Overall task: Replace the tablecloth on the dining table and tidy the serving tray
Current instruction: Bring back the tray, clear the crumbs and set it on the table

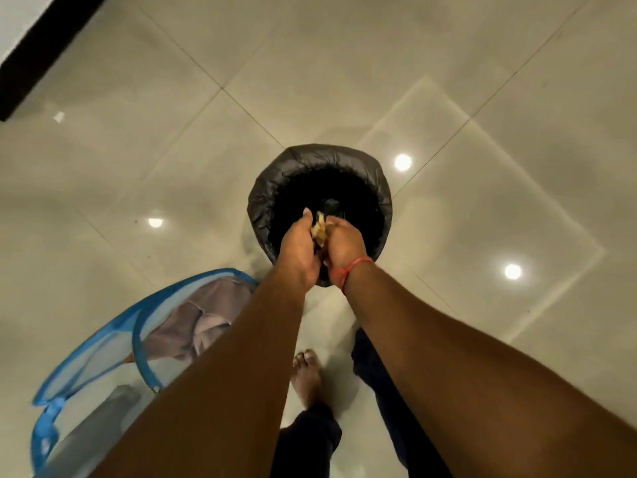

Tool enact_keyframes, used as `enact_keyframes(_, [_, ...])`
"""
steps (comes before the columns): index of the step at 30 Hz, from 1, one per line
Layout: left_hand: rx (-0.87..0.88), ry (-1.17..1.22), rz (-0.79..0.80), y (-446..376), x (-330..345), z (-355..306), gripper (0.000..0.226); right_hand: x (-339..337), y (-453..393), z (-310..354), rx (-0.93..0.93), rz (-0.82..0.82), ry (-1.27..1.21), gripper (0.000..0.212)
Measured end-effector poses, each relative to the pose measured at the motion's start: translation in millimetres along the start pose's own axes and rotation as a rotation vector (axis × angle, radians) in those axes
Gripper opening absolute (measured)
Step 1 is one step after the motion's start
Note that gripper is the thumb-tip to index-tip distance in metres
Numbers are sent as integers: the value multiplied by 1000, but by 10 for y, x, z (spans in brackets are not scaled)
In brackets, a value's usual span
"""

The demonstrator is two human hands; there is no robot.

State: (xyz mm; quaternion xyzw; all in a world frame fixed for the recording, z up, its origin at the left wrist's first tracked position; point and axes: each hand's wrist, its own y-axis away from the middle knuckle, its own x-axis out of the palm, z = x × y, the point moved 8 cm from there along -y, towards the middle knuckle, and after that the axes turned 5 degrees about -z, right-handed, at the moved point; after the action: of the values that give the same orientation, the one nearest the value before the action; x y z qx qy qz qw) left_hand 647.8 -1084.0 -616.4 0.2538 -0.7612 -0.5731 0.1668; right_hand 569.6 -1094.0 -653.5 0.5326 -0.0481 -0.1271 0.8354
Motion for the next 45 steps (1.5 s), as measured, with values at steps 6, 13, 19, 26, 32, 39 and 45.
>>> enact_keyframes(6, [65,-195,-20,459,-162,-12,23,-176,301,-144,-36,6,69,35])
enact_keyframes(13, [244,-513,82,1655,-323,28,38,-645,1710,110,-211,11,215,39])
enact_keyframes(19, [565,-1002,305,3267,-263,101,56,-1285,3300,363,-378,-60,207,35])
enact_keyframes(26, [685,-1469,705,5012,227,1377,26,-2880,5180,17,-492,-390,6,32])
enact_keyframes(32, [855,-1796,1212,6429,410,3360,25,-4522,6608,-1252,-452,-787,-204,35])
enact_keyframes(39, [852,-1946,1481,7240,-622,5540,16,-5335,7813,-3453,-417,-1041,-442,32])
enact_keyframes(45, [926,-2074,1552,7418,-1732,6967,50,-5607,8471,-5137,-422,-1108,-502,36])
